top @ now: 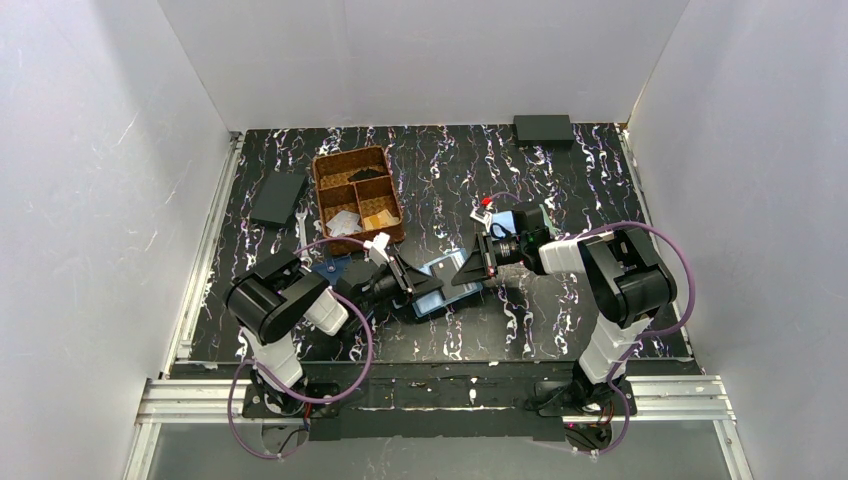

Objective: Take the credit cards out of the card holder
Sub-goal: Remove the credit card from the card holder.

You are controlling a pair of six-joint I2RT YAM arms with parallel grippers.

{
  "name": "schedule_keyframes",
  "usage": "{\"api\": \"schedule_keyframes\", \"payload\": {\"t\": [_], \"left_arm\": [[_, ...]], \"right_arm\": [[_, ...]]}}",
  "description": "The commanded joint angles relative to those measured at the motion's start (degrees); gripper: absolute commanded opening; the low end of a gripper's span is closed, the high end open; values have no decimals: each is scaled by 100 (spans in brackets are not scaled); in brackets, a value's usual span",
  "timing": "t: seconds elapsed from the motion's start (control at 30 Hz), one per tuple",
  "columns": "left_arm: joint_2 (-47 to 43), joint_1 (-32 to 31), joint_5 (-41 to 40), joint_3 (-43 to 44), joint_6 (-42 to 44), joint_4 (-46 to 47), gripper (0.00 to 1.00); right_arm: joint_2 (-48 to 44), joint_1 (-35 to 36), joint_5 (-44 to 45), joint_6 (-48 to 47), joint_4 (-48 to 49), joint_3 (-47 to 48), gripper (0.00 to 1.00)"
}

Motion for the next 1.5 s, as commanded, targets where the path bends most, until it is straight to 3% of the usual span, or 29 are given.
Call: {"api": "schedule_keyframes", "payload": {"t": [0.0, 0.17, 0.37, 0.53, 0.67, 0.87, 1.07, 1.47], "left_arm": [[-394, 14, 9, 138, 274, 233, 19], [-516, 15, 95, 126, 501, 273, 1], [-658, 20, 131, 34, 647, 285, 0], [-751, 24, 74, -128, 837, 277, 0], [-737, 66, 178, -263, 1003, 276, 0], [-872, 213, 369, -455, 1165, 267, 0], [-1092, 466, 663, -658, 1182, 267, 0], [-1201, 698, 986, -773, 1133, 267, 0]], "right_arm": [[0, 191, -628, -239, -273, 271, 1], [44, 225, -633, -661, -772, 410, 1], [70, 226, -582, -907, -1061, 498, 4], [110, 204, -556, -1207, -1406, 610, 21], [94, 133, -571, -1251, -1439, 616, 25], [74, 53, -569, -1276, -1456, 612, 18], [110, 15, -580, -1287, -1487, 634, 1], [92, 6, -674, -1366, -1530, 652, 1]]}}
